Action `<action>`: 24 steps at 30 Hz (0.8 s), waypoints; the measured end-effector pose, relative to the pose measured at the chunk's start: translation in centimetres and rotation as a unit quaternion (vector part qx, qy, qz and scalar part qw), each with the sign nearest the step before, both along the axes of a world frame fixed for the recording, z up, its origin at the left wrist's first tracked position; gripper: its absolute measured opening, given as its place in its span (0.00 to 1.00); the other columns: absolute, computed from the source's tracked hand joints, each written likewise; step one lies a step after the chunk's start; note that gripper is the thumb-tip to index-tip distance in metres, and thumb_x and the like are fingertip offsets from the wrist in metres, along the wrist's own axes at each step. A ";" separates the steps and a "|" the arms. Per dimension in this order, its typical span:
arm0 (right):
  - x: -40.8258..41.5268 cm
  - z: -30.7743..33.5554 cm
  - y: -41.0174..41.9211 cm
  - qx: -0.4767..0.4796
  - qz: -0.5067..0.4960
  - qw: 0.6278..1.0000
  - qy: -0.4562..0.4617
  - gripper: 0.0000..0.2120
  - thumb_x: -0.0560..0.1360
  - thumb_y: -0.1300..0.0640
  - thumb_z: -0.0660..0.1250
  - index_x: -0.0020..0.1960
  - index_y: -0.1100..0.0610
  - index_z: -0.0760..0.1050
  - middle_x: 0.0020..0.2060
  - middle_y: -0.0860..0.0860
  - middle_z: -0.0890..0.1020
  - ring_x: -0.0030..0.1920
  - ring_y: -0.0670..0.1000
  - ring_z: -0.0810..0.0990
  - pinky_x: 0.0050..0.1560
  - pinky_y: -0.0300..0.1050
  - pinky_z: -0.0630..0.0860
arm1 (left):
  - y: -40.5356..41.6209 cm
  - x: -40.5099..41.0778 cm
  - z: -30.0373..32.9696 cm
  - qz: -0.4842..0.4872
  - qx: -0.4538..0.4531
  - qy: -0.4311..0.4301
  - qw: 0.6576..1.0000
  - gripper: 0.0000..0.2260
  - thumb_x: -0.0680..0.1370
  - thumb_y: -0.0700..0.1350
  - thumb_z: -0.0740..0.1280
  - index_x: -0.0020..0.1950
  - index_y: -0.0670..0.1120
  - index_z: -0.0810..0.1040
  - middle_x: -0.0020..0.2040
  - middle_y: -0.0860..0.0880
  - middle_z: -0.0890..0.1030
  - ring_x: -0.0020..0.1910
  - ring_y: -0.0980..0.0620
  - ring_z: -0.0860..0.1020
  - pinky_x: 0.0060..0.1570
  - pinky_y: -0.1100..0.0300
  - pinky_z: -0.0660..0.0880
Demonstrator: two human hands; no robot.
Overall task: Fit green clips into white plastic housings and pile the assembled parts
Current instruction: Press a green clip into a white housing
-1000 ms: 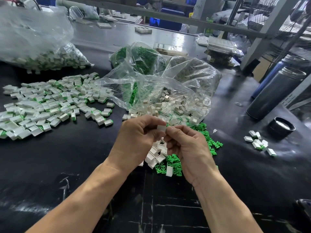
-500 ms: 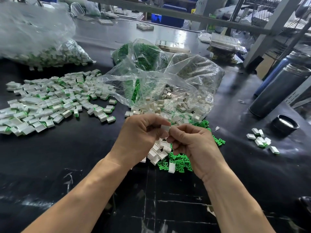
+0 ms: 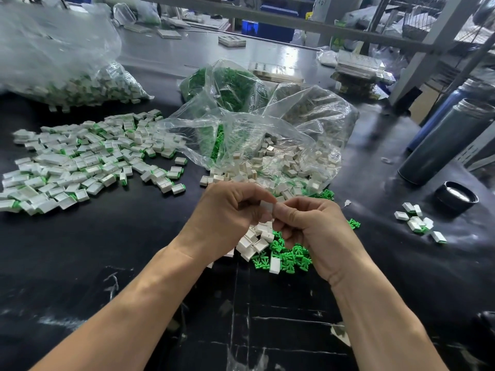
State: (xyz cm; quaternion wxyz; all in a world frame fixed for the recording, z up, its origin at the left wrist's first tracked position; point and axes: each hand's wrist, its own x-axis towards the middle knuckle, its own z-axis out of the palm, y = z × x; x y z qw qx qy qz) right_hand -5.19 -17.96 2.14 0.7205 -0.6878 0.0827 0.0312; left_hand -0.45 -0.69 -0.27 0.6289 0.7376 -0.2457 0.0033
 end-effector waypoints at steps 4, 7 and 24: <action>0.0 0.0 -0.1 -0.008 -0.004 1.000 -0.004 0.10 0.75 0.62 0.74 0.35 0.58 0.85 0.30 0.56 0.81 0.26 0.49 0.74 0.25 0.40 0.72 | -0.2 -0.1 -0.2 0.005 0.000 -0.001 1.000 0.10 0.74 0.34 0.74 0.50 0.47 0.87 0.42 0.50 0.87 0.42 0.49 0.86 0.44 0.51 0.83; -0.1 0.0 0.2 0.015 -0.011 1.000 -0.022 0.07 0.71 0.56 0.76 0.37 0.58 0.86 0.31 0.56 0.82 0.27 0.49 0.75 0.26 0.40 0.74 | -0.5 -0.6 -0.1 0.033 -0.026 -0.006 0.999 0.09 0.74 0.35 0.74 0.50 0.46 0.87 0.38 0.52 0.86 0.39 0.53 0.84 0.40 0.61 0.79; 0.3 -1.0 0.7 -0.060 -0.074 0.987 -0.131 0.06 0.76 0.57 0.74 0.42 0.58 0.85 0.34 0.58 0.84 0.30 0.50 0.75 0.30 0.43 0.76 | 0.1 -0.6 1.4 0.030 -0.053 0.082 0.995 0.06 0.77 0.33 0.73 0.51 0.42 0.85 0.42 0.44 0.86 0.38 0.53 0.82 0.41 0.58 0.80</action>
